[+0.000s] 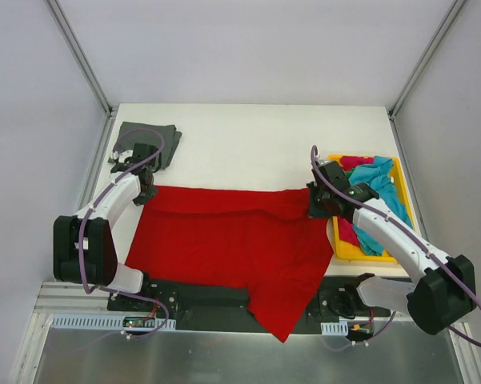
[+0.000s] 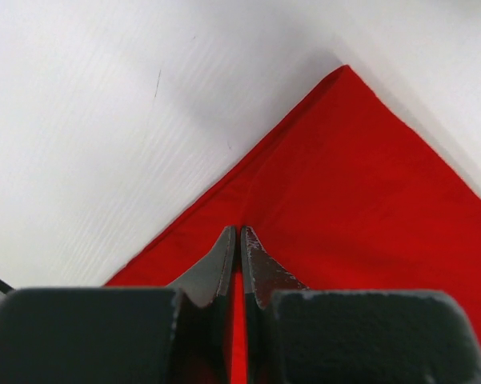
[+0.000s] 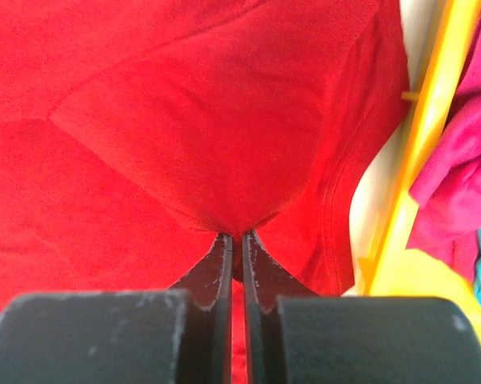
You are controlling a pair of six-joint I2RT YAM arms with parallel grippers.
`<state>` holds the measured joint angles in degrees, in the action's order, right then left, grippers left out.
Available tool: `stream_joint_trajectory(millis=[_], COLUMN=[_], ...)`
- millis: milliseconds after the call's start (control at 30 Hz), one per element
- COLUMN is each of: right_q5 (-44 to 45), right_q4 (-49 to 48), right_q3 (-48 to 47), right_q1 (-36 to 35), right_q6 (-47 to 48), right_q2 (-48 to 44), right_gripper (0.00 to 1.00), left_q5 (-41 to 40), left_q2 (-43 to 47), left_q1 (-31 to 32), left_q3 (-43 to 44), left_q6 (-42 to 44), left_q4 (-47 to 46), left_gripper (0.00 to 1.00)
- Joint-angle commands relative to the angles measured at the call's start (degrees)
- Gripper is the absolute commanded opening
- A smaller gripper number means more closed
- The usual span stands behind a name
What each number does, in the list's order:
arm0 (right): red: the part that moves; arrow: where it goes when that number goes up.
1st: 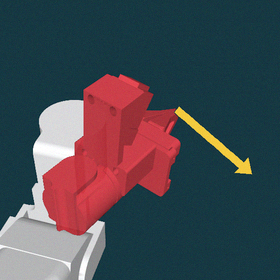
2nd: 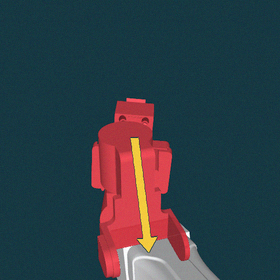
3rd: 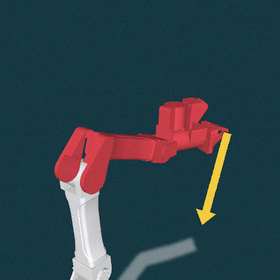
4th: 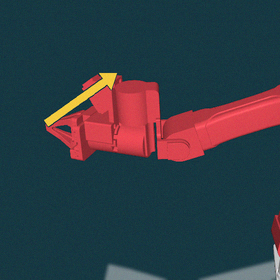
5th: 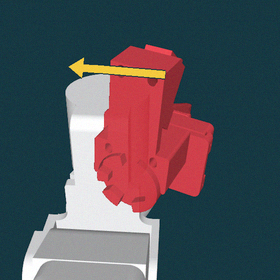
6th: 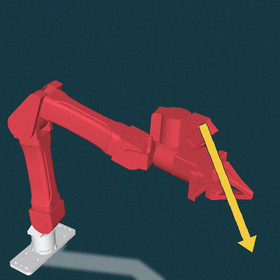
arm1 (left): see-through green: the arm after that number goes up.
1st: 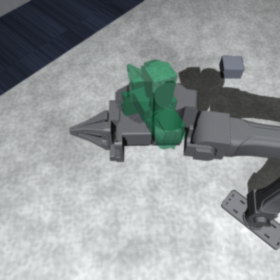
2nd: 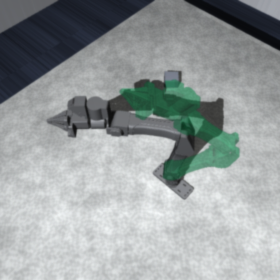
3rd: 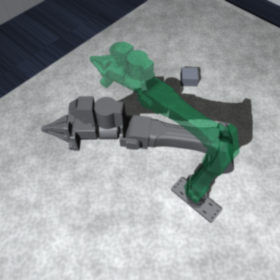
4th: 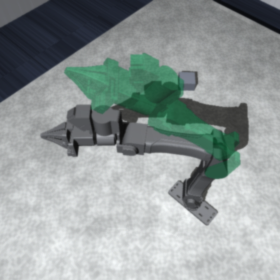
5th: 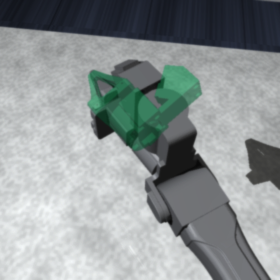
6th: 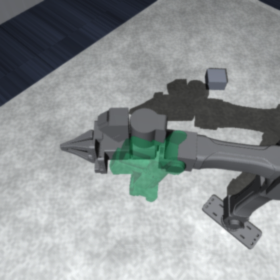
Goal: Fold and stack the t-shirts
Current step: Fold the flattened tshirt in 1/3 of the way
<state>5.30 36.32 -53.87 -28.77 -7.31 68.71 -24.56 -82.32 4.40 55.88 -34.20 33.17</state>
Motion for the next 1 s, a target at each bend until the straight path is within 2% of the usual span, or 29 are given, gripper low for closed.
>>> stream_joint_trajectory(millis=[0,133,167,200,233,267,333,433,467,567,700,800,967], right_q5=[1.6,0.2,-0.5,-1.1,-1.4,-1.4,-0.7,1.5,2.8,3.7,-2.5,-7.8,-5.7], right_q4=[4.2,3.9,3.3,3.0,3.0,3.2,3.9,4.9,4.7,2.0,-4.4,-7.4,-7.4], right_q3=[4.2,10.2,11.4,12.5,13.0,12.9,11.9,9.2,8.3,6.8,5.2,2.3,-3.1], right_q1=[-2.2,-5.8,-6.6,-6.9,-7.2,-7.3,-7.3,-7.5,-7.4,-7.4,-7.3,-7.3,-6.2], right_q6=[-8.1,-14.3,-15.2,-15.8,-15.8,-15.3,-14.3,-12.6,-12.4,-10.4,-7.6,-6.4,-6.4], right_q2=[-4.3,-8.4,-9.2,-9.7,-10.0,-10.2,-10.5,-10.9,-11.1,-10.5,-5.2,3.4,16.6], right_gripper=[0.04,0.09,0.17,0.28,0.42,0.5,0.58,0.68,0.71,0.97,0.96,0.96,0.96], left_q5=[-2.0,-3.7,-4.1,-4.4,-4.5,-4.8,-5.5,-5.5,-5.0,-0.3,8.6,14.1,12.7], left_q2=[1.6,2.0,2.0,2.0,2.1,2.2,3.0,5.1,6.1,8.0,6.8,4.4,-2.1], left_q1=[-0.4,-0.4,-0.4,-0.4,-0.4,-0.4,-0.4,-0.4,-0.4,-0.4,0.0,0.1,-0.1], left_q3=[-2.2,-3.6,-3.5,-3.3,-3.0,-2.8,-2.2,-1.6,-1.6,-1.5,-0.5,-0.9,-1.0], left_q6=[-1.9,-3.2,-3.3,-3.6,-3.8,-4.0,-4.9,-5.6,-5.7,-6.7,-4.4,-2.5,-2.4], left_q4=[2.4,3.3,3.8,4.3,5.1,5.6,6.7,7.7,7.8,7.4,4.4,0.5,-1.7], left_gripper=[0.0,0.0,0.0,0.09,0.24,0.37,0.72,0.96,0.99,0.99,0.99,0.99,0.99])
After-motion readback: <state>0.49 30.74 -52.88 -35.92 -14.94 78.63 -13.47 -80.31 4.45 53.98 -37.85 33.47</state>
